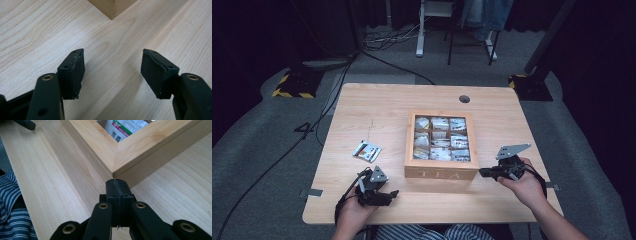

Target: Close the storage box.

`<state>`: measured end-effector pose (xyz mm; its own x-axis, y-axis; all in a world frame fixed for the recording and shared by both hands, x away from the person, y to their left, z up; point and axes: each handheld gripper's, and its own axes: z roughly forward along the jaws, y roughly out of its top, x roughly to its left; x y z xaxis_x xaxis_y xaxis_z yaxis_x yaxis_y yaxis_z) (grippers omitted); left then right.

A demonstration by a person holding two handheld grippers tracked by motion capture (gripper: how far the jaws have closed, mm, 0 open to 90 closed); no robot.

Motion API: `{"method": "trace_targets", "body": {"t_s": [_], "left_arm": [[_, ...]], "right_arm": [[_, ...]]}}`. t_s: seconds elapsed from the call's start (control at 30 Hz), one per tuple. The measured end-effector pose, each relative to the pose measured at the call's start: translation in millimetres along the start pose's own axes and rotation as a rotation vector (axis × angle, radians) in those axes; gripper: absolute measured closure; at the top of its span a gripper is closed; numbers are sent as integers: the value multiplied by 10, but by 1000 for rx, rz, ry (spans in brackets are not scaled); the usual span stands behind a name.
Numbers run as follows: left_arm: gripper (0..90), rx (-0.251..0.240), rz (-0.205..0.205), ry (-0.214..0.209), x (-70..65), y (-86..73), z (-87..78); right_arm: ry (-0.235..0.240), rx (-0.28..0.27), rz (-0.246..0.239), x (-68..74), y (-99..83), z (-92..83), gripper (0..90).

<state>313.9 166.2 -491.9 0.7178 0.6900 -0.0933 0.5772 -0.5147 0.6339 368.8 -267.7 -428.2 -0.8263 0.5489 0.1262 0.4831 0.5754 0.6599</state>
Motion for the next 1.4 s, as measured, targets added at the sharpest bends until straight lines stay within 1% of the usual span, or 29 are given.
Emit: {"method": "trace_targets", "body": {"t_s": [0.1,0.2,0.4,0.47,0.53,0.57,0.7,0.8,0.87,0.93,1.0,1.03,1.1,1.27,1.4], "left_arm": [[366,-1,-1,0,5,-1,-2],[368,-1,0,-1,8,-4,-4],[368,-7,1,3,9,-16,-5],[367,-11,-2,6,19,-27,-12],[368,-11,-2,12,32,-36,-21],[368,-9,-7,7,39,-38,-26],[367,-8,-14,13,71,-50,-43],[367,-13,-22,9,91,-62,-51],[367,-15,-23,12,101,-66,-56],[367,-21,-28,16,107,-72,-54],[367,-21,-30,18,119,-77,-56],[367,-19,-27,19,128,-78,-61],[367,-26,-35,24,136,-86,-63],[367,-33,-35,24,148,-96,-66],[367,-33,-35,23,148,-97,-66]], "right_arm": [[3,-12,13,-10,-29,-41,900],[-6,-37,14,-18,-28,-96,900],[-31,-122,14,-68,7,-250,900],[-41,-161,13,-97,3,-295,889],[-60,-195,13,-132,-12,-340,881],[-74,-208,12,-153,-23,-362,880],[-108,-235,22,-258,-87,-423,869],[-141,-239,22,-352,-153,-447,866],[-155,-244,35,-414,-204,-448,866],[-179,-234,41,-473,-261,-431,864],[-185,-232,53,-519,-307,-413,862],[-195,-229,58,-543,-332,-405,862],[-218,-222,58,-592,-387,-401,861],[-226,-229,103,-692,-530,-391,858],[-255,-208,104,-742,-637,-345,854]]}}
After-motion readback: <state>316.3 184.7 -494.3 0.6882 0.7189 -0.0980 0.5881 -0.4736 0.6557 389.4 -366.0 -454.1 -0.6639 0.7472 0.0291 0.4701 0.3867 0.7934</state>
